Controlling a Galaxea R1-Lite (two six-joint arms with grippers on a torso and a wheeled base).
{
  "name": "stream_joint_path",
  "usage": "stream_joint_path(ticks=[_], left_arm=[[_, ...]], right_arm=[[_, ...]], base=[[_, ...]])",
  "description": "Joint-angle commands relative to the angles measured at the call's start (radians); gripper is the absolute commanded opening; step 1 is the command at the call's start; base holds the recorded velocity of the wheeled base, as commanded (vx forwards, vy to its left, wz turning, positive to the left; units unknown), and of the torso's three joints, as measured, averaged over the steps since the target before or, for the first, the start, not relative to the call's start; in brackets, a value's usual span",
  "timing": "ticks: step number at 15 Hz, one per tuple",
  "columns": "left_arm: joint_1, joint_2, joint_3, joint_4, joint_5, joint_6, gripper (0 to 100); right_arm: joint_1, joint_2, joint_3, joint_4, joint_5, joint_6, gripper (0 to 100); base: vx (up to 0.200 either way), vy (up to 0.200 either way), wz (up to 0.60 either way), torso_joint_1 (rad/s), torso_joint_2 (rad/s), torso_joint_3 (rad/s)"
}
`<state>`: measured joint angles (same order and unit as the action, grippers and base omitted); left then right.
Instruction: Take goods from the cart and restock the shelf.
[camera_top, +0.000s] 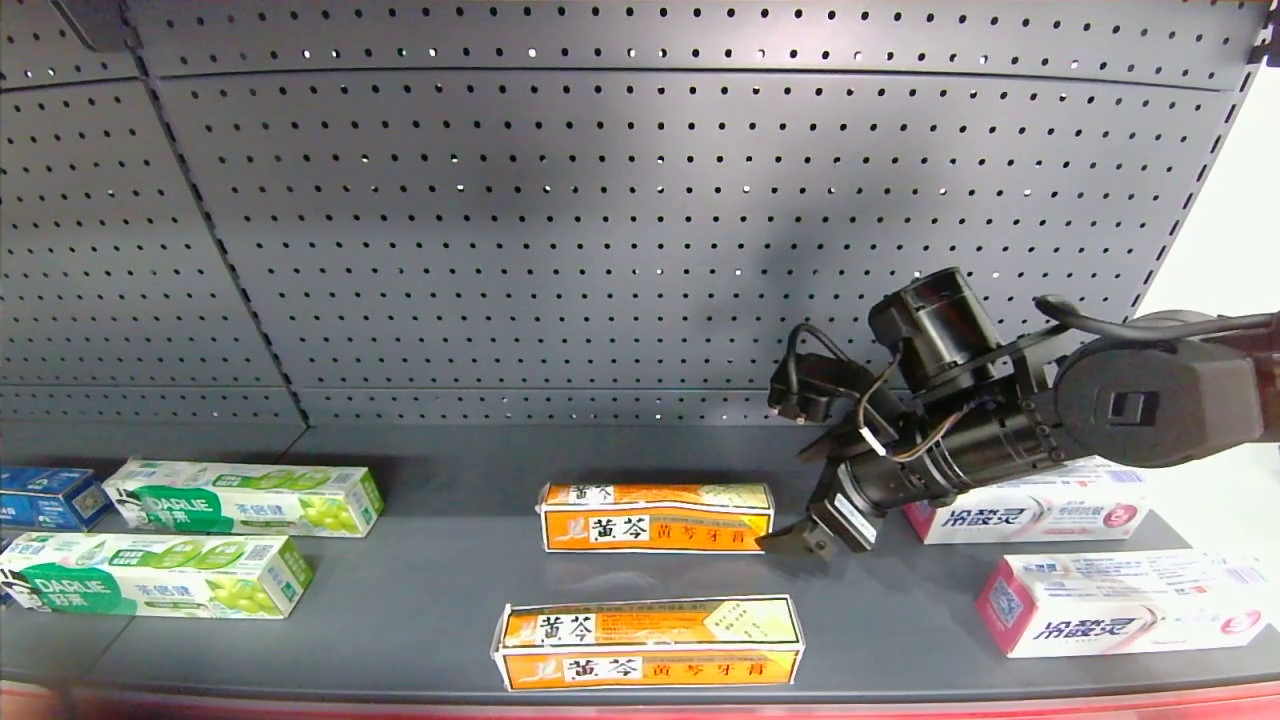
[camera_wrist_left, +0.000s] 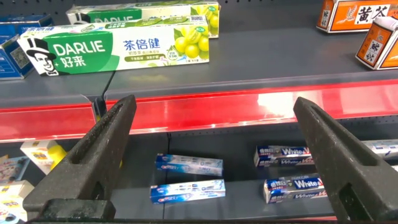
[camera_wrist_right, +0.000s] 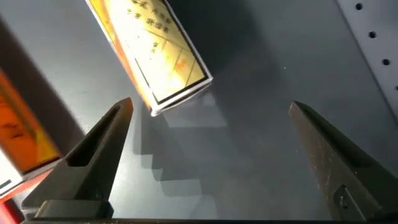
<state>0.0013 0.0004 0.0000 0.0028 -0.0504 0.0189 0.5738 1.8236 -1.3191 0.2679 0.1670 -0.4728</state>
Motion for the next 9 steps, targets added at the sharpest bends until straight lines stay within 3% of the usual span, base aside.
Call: stream_joint_path(ticks=[1,5,9], left_arm=[[0.000,0.000,0.000,0.000,0.001,-0.001,100],[0.000,0.000,0.000,0.000,0.000,0.001,100],[0.000,0.000,0.000,0.000,0.000,0.001,100]], right_arm=[[-0.003,-0.072,0.018,-0.001,0.000,-0.001,100],[-0.006,-0.210,0.109,-0.016,-0.035,0.002,100],[-0.028,-0.208,0.242,-0.219,-0.164,0.020,100]], base=[[0.000,0.000,0.00,0.000,0.00,0.000],[0.000,0.000,0.00,0.000,0.00,0.000],[0.000,0.000,0.00,0.000,0.00,0.000]])
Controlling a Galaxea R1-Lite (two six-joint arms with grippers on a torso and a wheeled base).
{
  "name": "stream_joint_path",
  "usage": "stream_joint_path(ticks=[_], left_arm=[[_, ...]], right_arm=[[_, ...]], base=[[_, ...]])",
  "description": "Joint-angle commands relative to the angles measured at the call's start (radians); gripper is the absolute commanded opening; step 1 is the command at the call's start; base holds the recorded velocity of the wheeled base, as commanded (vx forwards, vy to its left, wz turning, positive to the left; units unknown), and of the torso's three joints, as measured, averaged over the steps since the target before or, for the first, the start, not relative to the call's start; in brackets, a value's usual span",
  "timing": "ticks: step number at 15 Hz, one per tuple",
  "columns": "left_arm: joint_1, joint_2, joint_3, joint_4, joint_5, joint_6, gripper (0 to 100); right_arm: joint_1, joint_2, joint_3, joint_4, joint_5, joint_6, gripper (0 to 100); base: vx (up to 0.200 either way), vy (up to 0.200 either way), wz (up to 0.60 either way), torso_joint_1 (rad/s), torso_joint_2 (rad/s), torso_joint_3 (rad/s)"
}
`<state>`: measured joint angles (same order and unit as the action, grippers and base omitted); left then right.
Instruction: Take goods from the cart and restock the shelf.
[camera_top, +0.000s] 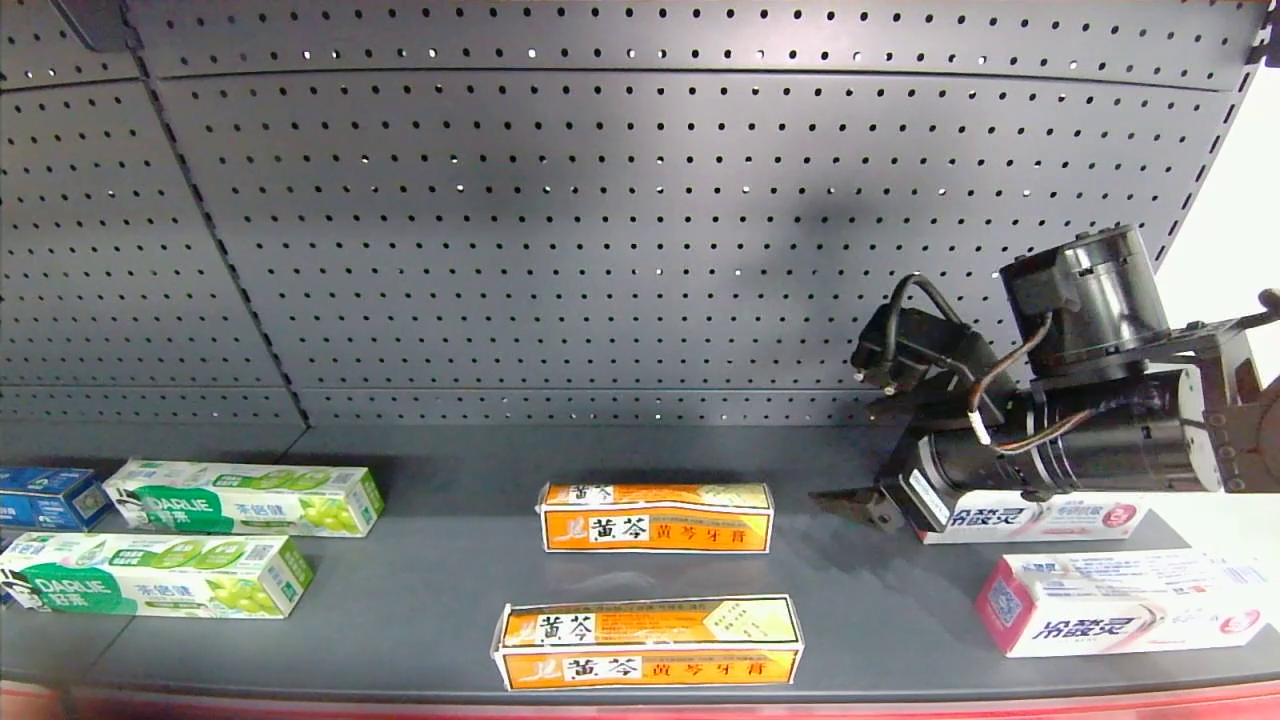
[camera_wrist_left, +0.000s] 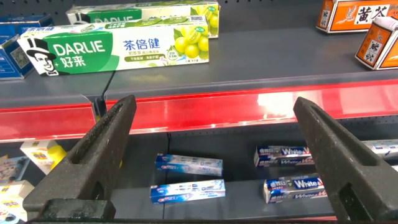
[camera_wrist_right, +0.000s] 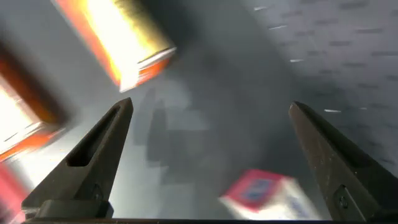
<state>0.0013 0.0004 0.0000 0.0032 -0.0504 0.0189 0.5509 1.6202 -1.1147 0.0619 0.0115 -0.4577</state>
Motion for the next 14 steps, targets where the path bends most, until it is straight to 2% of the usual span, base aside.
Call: stream_joint_path(ticks=[1,4,7,9,10,12,14], left_arm=[[0.000,0.000,0.000,0.000,0.000,0.001,100],[0.000,0.000,0.000,0.000,0.000,-0.001,100],[0.000,0.000,0.000,0.000,0.000,0.001,100],[0.000,0.000,0.000,0.000,0.001,0.001,100],[0.000,0.000,0.000,0.000,0.000,-0.001,100],[0.000,0.000,0.000,0.000,0.000,-0.001,100],[-0.001,0.000,-0.003,0.004,-0.017,0.022,100]], right_arm=[[0.001,0.006,0.041,-0.033,-0.028,0.025,100],[-0.003,-0.034,0.019,-0.083,-0.038,0.047,100],[-0.006,-0.115,-0.010,-0.120,-0.054,0.152,100],[-0.026,-0.152,0.039,-0.151,-0.058,0.255,100],[-0.026,-0.172,0.070,-0.212,-0.065,0.297,100],[-0.022,-0.187,0.144,-0.370,-0.136,0.324,100],[-0.020,-0.191,0.156,-0.392,-0.156,0.324,100]], base=[[0.000,0.000,0.00,0.000,0.00,0.000],[0.000,0.000,0.00,0.000,0.00,0.000],[0.000,0.000,0.00,0.000,0.00,0.000],[0.000,0.000,0.00,0.000,0.00,0.000],[0.000,0.000,0.00,0.000,0.00,0.000],[0.000,0.000,0.00,0.000,0.00,0.000],[0.000,0.000,0.00,0.000,0.00,0.000]])
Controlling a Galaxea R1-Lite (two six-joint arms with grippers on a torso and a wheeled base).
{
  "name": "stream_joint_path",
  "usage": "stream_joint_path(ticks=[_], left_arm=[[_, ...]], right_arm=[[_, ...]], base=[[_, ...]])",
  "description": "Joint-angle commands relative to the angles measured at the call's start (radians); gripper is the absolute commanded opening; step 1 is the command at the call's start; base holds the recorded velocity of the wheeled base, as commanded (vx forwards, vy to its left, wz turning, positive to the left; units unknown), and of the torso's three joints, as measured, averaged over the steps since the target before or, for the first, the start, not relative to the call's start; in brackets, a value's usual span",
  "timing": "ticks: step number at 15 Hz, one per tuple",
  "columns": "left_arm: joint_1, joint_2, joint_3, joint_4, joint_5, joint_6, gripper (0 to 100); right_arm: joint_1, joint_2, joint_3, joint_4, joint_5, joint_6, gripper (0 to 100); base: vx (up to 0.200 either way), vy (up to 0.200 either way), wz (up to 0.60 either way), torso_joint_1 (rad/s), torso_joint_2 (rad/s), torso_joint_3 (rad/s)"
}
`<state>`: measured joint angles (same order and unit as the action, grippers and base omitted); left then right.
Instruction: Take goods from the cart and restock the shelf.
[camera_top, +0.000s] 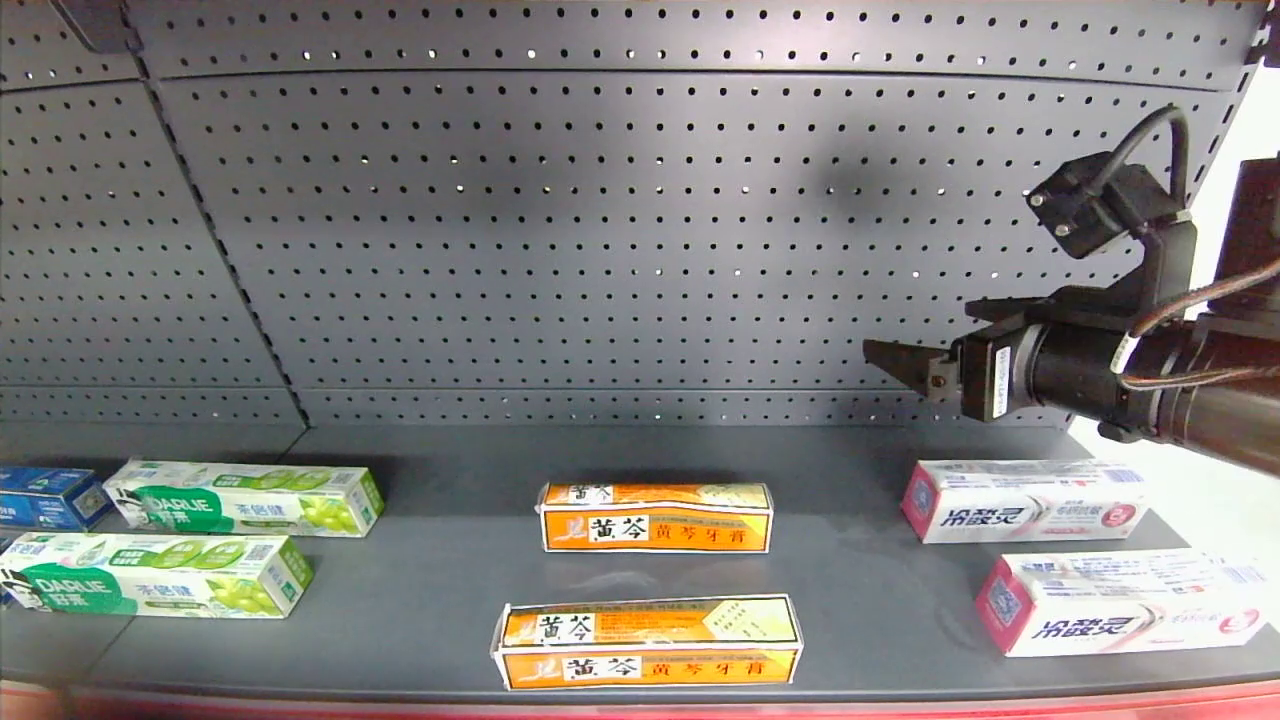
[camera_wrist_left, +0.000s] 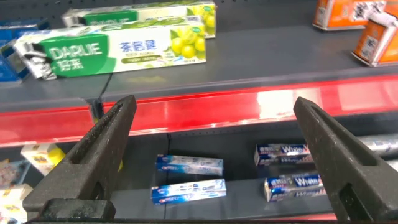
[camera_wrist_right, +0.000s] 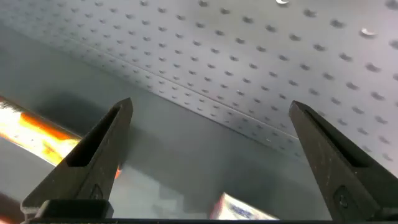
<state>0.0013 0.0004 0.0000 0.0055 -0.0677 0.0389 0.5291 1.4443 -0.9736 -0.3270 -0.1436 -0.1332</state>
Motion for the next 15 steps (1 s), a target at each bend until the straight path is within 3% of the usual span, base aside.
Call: stream_joint_path(ticks=[1,2,3,4,5,7,8,10,11,15], left_arm=[[-0.001,0.000,-0.003,0.002,-0.006,0.006,100],[0.009,0.004,-0.008,0.002,0.055,0.009,100],[0.002,0.067,-0.118,0.016,0.100,0.049,100],[-0.061,0.291,-0.296,0.067,0.088,0.088,100],[-0.119,0.472,-0.482,0.093,0.078,0.101,100],[-0.201,0.704,-0.614,0.093,0.072,0.134,100],[-0.208,0.803,-0.669,0.100,0.072,0.145,100],[-0.213,0.925,-0.686,0.099,0.074,0.188,100],[-0.241,0.975,-0.669,0.093,0.074,0.256,100],[-0.294,1.073,-0.548,0.013,0.068,0.288,100]], right_arm=[[0.005,-0.015,0.015,-0.003,-0.013,0.000,100],[0.011,-0.013,0.012,-0.004,-0.034,0.000,100],[0.017,-0.019,0.018,-0.006,-0.054,0.000,100],[0.018,-0.033,0.018,-0.003,-0.059,0.000,100],[0.018,-0.035,0.019,-0.003,-0.062,0.001,100],[0.022,-0.031,0.021,-0.004,-0.063,0.001,100],[0.023,-0.028,0.023,-0.004,-0.065,0.001,100],[0.026,-0.025,0.044,-0.006,-0.067,0.001,100],[0.028,-0.022,0.052,-0.006,-0.068,0.001,100],[0.015,-0.025,0.069,-0.007,-0.065,0.001,100]], base=[[0.000,0.000,0.00,0.000,0.00,0.000],[0.000,0.000,0.00,0.000,0.00,0.000],[0.000,0.000,0.00,0.000,0.00,0.000],[0.000,0.000,0.00,0.000,0.00,0.000],[0.000,0.000,0.00,0.000,0.00,0.000],[0.000,0.000,0.00,0.000,0.00,0.000],[0.000,0.000,0.00,0.000,0.00,0.000],[0.000,0.000,0.00,0.000,0.00,0.000],[0.000,0.000,0.00,0.000,0.00,0.000],[0.000,0.000,0.00,0.000,0.00,0.000]])
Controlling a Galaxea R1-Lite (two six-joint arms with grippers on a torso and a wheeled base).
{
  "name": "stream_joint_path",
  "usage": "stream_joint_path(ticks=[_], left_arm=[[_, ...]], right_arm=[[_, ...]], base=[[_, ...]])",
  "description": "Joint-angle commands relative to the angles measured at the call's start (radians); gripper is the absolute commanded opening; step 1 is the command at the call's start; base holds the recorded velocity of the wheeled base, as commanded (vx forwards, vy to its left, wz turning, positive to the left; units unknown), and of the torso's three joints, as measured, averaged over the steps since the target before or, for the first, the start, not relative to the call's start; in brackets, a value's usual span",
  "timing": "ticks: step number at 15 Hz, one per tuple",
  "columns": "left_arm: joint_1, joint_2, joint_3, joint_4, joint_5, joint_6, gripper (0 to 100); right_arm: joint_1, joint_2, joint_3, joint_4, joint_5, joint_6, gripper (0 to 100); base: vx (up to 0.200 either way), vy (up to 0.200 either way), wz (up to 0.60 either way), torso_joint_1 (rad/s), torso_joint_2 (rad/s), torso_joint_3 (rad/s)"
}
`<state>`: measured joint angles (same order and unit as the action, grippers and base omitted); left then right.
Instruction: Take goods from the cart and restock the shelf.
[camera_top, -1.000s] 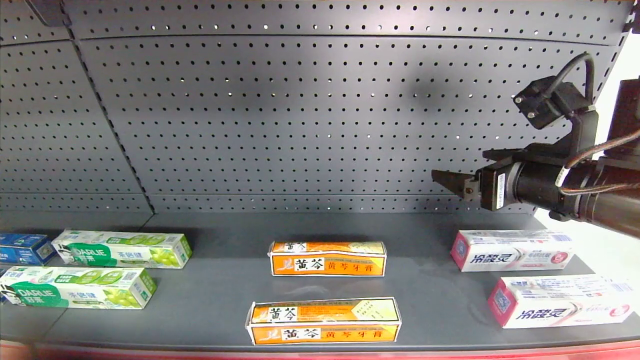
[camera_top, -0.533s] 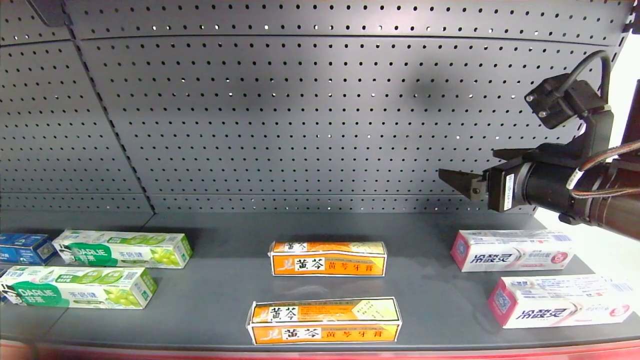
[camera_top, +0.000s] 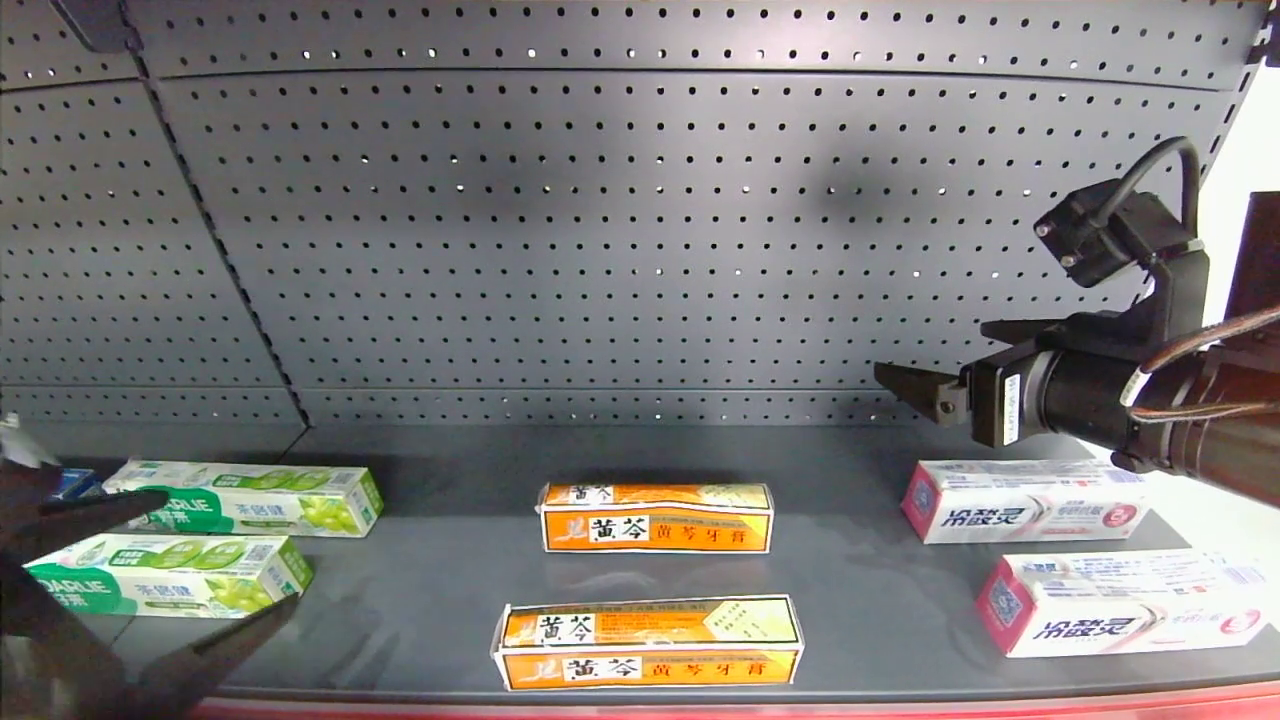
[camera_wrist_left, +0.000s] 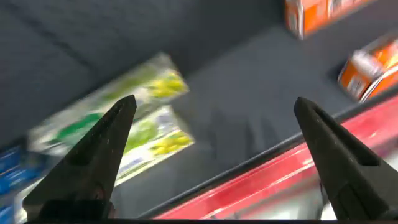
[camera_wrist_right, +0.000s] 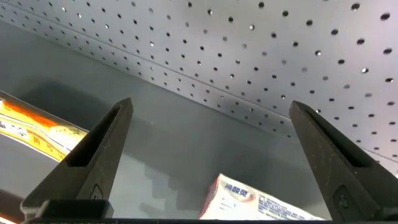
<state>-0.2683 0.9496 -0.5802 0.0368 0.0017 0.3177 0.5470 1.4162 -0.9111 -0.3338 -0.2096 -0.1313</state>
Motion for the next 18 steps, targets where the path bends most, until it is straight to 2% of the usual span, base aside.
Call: stream_joint_path(ticks=[1,4,7,9,11,18], left_arm=[[-0.045,0.143,0.042,-0.025,0.000,0.014,100],[-0.083,0.222,0.051,-0.025,0.011,0.018,100],[-0.094,0.308,0.036,-0.046,0.035,0.020,100],[-0.123,0.360,0.033,-0.098,0.044,0.018,100],[-0.183,0.402,0.003,-0.112,0.058,0.015,100],[-0.258,0.475,-0.067,-0.114,0.058,0.008,100]], right_arm=[[-0.002,0.004,0.014,-0.001,0.002,0.002,100],[-0.002,0.020,0.024,-0.002,0.006,0.022,100],[-0.015,0.030,0.021,-0.007,0.013,0.021,100],[-0.016,0.033,0.024,-0.022,0.012,0.022,100],[-0.024,0.033,0.026,-0.027,0.013,0.024,100],[-0.032,0.030,0.040,-0.028,0.013,0.024,100]], base=[[0.000,0.000,0.00,0.000,0.00,0.000],[0.000,0.000,0.00,0.000,0.00,0.000],[0.000,0.000,0.00,0.000,0.00,0.000],[0.000,0.000,0.00,0.000,0.00,0.000],[0.000,0.000,0.00,0.000,0.00,0.000],[0.000,0.000,0.00,0.000,0.00,0.000]])
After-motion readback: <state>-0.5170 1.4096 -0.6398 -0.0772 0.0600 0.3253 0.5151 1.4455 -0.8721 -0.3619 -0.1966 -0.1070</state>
